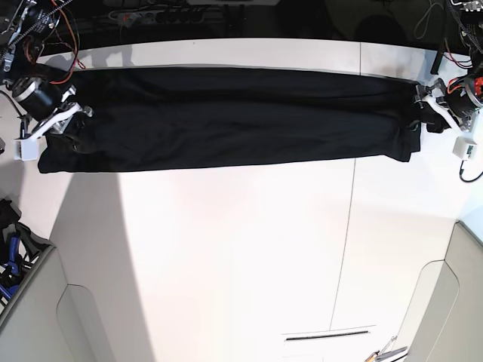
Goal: Fold the T-shirt properly
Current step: 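Regrasp both ends of the folded strip with both grippers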
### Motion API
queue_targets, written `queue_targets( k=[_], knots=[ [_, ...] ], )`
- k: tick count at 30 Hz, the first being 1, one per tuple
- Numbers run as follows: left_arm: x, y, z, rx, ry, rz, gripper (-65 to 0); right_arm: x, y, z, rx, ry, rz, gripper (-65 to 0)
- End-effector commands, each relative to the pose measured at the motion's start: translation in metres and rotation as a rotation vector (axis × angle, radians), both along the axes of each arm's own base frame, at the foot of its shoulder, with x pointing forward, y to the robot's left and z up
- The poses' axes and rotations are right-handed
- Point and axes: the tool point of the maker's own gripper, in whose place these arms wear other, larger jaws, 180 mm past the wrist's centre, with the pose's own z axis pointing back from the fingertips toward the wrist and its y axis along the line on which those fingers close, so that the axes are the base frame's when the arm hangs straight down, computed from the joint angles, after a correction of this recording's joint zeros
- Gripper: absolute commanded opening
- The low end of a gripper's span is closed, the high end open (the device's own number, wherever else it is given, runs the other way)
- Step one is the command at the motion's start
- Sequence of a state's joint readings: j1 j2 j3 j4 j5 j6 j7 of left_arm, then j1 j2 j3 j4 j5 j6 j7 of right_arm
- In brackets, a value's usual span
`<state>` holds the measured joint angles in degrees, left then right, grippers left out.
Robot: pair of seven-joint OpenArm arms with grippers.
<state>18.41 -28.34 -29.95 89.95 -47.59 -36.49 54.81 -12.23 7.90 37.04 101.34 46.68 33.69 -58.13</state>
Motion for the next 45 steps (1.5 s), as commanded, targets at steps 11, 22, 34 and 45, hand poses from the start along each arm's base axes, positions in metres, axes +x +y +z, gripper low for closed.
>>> queue_targets(
  k=[11,22,34,45],
  knots=[
    [0.004,0.02,0.001,0.058,-0.029,0.026,-17.7,0.006,0.002,0.011,0.001,-0.049,0.012,-65.0],
    [0.002,0.023,-0.004,0.104,-0.013,0.013,-17.7,0.006,0.002,0.011,0.002,-0.05,0.012,-65.0],
    [-0.01,0.0,-0.036,0.061,0.068,-0.038,-17.8,0.006,0.002,0.01,0.003,-0.043,0.008,-65.0],
    [-0.022,-0.034,-0.034,-0.123,0.13,-0.11,-18.8,0.006,0.002,0.011,0.004,-0.045,0.008,-65.0]
  ],
)
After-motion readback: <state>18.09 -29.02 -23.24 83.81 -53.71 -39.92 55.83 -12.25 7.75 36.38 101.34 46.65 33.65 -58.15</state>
